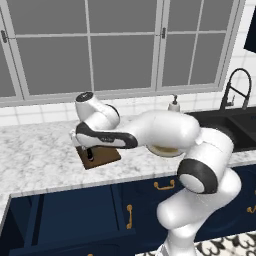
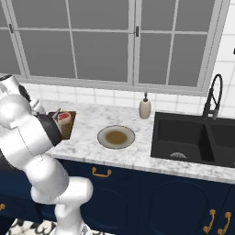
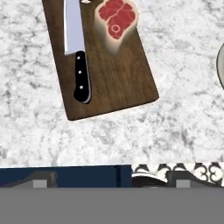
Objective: Pick up the knife from the drawer and place it on the cutting board. Then place the meat from the plate to the cutting board.
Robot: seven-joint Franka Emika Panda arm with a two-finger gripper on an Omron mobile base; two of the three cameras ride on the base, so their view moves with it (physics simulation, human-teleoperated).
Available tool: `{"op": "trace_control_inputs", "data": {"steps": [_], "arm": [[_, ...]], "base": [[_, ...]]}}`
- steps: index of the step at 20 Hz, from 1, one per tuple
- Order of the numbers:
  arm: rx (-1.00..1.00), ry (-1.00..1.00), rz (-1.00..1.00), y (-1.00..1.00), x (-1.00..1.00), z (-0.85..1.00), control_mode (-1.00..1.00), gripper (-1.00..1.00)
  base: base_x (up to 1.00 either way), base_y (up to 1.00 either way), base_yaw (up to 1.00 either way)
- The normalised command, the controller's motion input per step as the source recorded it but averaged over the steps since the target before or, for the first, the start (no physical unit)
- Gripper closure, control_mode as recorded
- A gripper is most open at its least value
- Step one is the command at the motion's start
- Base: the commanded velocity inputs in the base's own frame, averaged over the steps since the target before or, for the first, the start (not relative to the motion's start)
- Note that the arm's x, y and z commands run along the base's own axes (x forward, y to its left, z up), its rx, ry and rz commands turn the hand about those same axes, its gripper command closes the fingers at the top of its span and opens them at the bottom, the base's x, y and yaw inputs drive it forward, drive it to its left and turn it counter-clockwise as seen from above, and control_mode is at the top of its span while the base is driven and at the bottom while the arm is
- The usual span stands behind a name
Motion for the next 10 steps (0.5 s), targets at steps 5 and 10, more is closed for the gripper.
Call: {"op": "trace_control_inputs", "data": {"steps": [5,10], "arm": [[0.20,-0.04,0.00,-0.64,-0.74,0.76,-1.00,-1.00],[0.25,-0.02,0.00,-0.86,-0.71,0.64,-1.00,-1.00]], "base": [[0.00,0.00,0.00],[0.00,0.00,0.00]]}}
